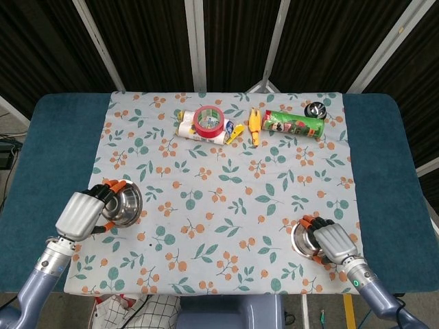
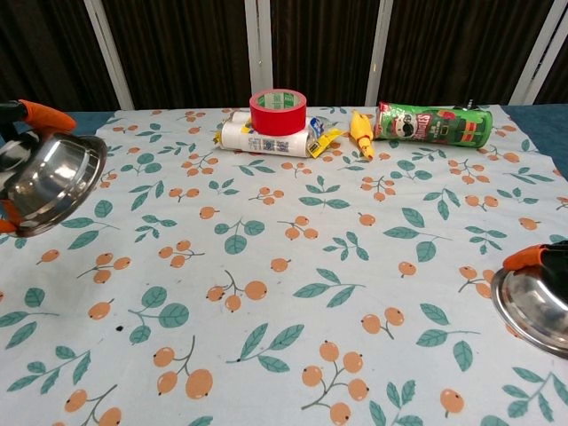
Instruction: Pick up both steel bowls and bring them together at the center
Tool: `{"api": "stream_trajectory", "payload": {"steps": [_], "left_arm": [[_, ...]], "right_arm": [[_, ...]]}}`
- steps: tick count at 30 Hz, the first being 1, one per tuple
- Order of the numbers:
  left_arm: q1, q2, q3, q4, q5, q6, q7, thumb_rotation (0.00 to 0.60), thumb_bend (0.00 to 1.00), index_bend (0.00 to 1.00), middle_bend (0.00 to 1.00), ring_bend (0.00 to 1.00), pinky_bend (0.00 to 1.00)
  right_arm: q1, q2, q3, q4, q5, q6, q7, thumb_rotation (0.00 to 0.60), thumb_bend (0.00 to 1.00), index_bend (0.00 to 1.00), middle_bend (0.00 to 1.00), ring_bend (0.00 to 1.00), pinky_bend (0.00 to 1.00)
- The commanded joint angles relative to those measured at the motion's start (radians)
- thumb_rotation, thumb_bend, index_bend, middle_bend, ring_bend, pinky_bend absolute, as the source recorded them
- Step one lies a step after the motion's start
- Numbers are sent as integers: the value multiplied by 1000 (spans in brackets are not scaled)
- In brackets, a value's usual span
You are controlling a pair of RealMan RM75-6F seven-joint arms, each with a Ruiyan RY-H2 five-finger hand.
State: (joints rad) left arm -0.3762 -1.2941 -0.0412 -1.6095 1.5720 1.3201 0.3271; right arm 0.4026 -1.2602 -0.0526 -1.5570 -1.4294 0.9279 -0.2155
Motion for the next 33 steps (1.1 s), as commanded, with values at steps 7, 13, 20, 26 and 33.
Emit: {"api": "stream_trajectory", "payload": {"steps": [7, 13, 20, 26, 33], "left_arm": [[-11, -19, -3, 36, 48, 27, -56, 600, 221, 397, 547, 431, 636], [-16, -40, -5, 74, 84, 55, -105, 600, 220, 397, 546, 431, 636], [-33, -85, -8, 129, 140, 93, -168, 600, 220, 385, 536, 431, 635], [-52, -154, -13, 224, 229, 183, -247, 600, 221, 388, 533, 431, 636], [-80, -245, -28, 332, 311, 291, -324, 600, 220, 387, 530, 430, 634]], "right_arm": [[-36, 25, 28, -22, -73, 157, 80, 600, 420, 824, 789, 761, 972], [-50, 38, 68, -33, -90, 247, 155, 600, 420, 829, 793, 764, 972], [-40, 48, 134, -61, -78, 292, 402, 600, 420, 830, 796, 767, 972], [0, 113, 205, -114, 7, 196, 843, 600, 421, 830, 797, 768, 972], [76, 233, 242, -164, 68, -65, 1294, 600, 420, 830, 797, 768, 972]]}}
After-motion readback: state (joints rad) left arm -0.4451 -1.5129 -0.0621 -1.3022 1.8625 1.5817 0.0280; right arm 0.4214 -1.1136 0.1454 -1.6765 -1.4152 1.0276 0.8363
